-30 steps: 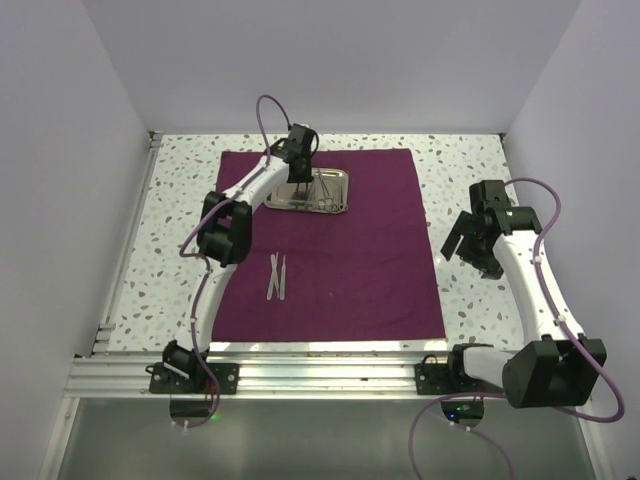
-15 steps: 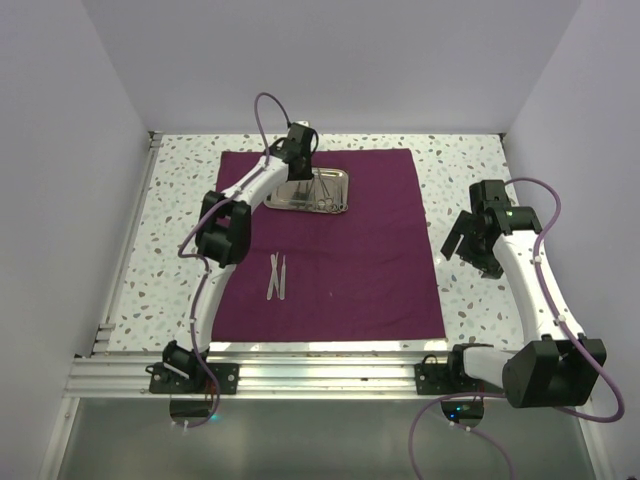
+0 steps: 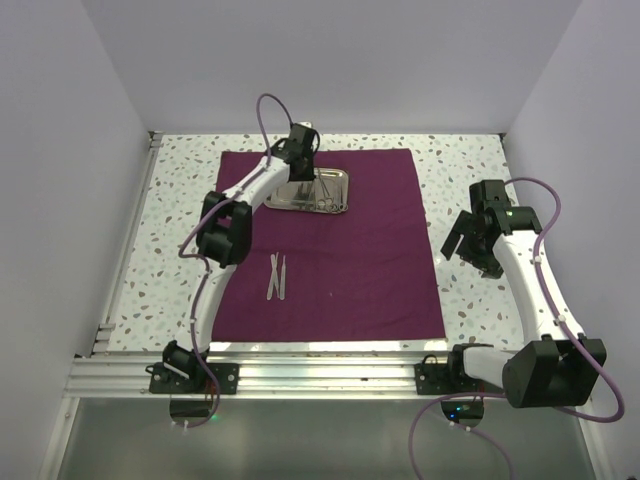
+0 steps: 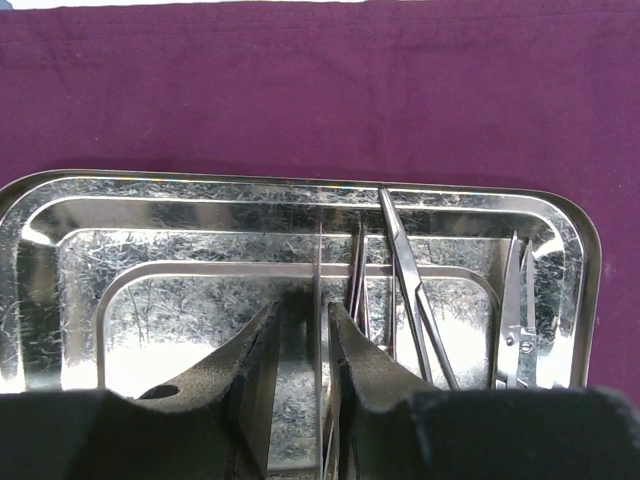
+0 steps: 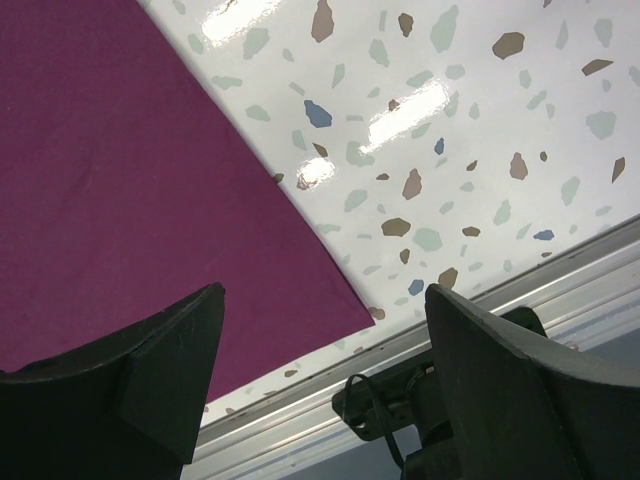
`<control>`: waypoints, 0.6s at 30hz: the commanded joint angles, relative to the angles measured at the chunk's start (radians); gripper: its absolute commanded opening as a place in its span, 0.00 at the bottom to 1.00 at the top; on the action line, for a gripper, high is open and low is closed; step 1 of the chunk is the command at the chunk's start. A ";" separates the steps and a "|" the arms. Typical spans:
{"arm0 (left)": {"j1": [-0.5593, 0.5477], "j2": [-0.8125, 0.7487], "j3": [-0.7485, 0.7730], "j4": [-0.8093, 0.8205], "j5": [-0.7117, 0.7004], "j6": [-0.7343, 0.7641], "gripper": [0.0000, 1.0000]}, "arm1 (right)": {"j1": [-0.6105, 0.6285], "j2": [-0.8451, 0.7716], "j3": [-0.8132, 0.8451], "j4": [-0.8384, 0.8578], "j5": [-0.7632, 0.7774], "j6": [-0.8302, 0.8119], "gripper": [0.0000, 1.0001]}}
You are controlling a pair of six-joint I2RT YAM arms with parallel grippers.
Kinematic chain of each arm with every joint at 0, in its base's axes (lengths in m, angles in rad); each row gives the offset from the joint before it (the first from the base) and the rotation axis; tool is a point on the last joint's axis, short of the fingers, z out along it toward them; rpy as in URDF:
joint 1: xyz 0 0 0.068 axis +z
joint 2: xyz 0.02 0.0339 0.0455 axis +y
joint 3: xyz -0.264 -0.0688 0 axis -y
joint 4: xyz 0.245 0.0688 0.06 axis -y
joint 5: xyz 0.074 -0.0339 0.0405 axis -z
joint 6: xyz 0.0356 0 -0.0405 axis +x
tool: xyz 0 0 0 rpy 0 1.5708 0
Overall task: Open and lay out the surgical kit
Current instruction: Pick up the medical item from the container.
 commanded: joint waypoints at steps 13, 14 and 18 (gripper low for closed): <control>-0.007 0.042 0.021 -0.118 -0.087 0.088 0.20 | 0.002 -0.016 0.013 0.010 0.020 -0.013 0.85; -0.007 0.045 0.020 -0.127 -0.090 0.100 0.16 | 0.002 -0.016 0.013 0.010 0.018 -0.014 0.85; -0.010 0.053 0.003 -0.161 -0.110 0.129 0.00 | 0.002 -0.017 0.011 0.012 0.013 -0.011 0.85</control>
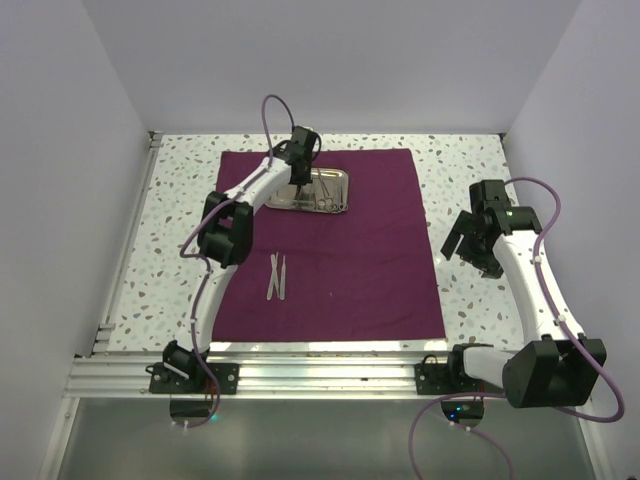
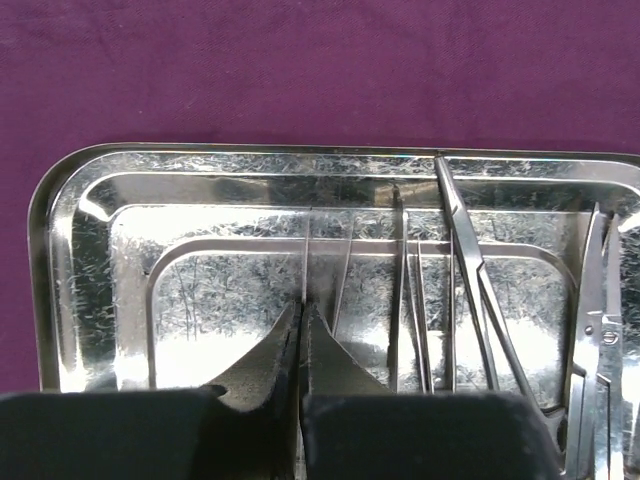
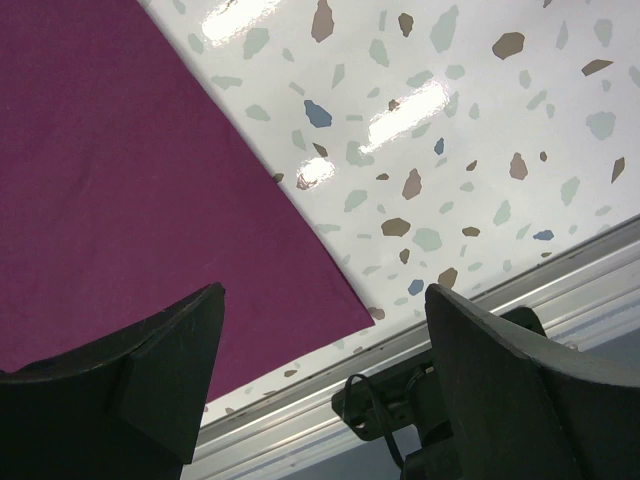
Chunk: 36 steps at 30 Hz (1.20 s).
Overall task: Open and lay out the surgical kit
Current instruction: Pick up the medical item from the container, then place the medical item in the surgical kit.
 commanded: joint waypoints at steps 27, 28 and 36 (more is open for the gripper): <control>-0.237 -0.722 -0.901 0.205 0.078 -0.351 0.00 | 0.005 -0.040 0.099 -0.102 -0.123 0.034 0.91; -0.251 -0.725 -0.925 0.222 0.078 -0.362 0.00 | 0.008 -0.039 0.099 -0.105 -0.123 0.031 0.91; -0.296 -0.648 -0.953 0.203 0.137 -0.434 0.16 | 0.017 -0.052 0.045 -0.102 -0.096 0.020 0.91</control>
